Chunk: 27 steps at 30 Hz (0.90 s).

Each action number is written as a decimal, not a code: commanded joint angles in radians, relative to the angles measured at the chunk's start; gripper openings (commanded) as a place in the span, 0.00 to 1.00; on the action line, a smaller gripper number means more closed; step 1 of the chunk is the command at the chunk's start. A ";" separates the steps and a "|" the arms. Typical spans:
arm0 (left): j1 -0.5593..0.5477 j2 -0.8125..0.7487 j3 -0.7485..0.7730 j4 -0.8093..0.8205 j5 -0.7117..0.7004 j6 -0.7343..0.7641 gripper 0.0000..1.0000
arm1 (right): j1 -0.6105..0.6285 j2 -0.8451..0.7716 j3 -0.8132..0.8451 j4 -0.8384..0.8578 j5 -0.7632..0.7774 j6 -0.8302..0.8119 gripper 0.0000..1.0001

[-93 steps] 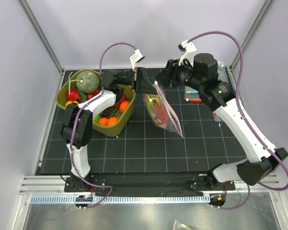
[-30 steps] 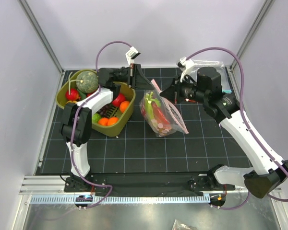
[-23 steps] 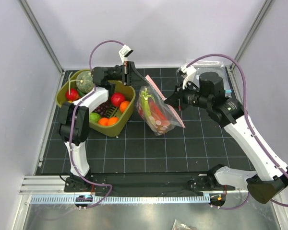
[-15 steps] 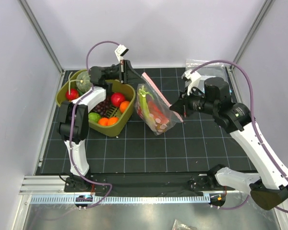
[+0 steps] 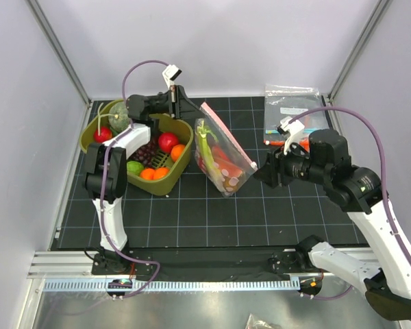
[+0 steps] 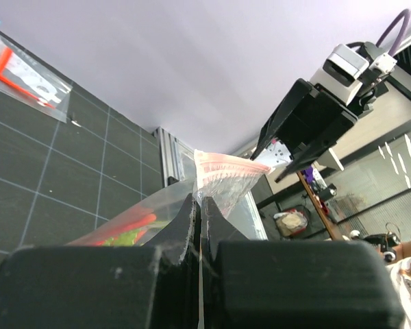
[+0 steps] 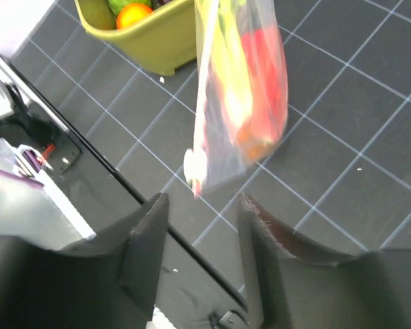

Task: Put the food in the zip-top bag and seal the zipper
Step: Zip the zipper food storage bag at the center of the board, then place the zipper food storage bag at the center of the board.

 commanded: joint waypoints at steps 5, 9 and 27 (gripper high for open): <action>0.023 -0.008 0.017 0.235 -0.026 0.005 0.00 | 0.003 0.168 0.028 0.205 0.102 -0.001 0.66; 0.020 -0.026 -0.002 0.235 -0.021 0.007 0.00 | 0.003 0.316 0.126 0.311 0.081 0.019 0.66; 0.032 -0.117 -0.083 0.222 -0.205 0.031 0.90 | 0.003 0.439 0.327 0.250 0.303 0.137 0.01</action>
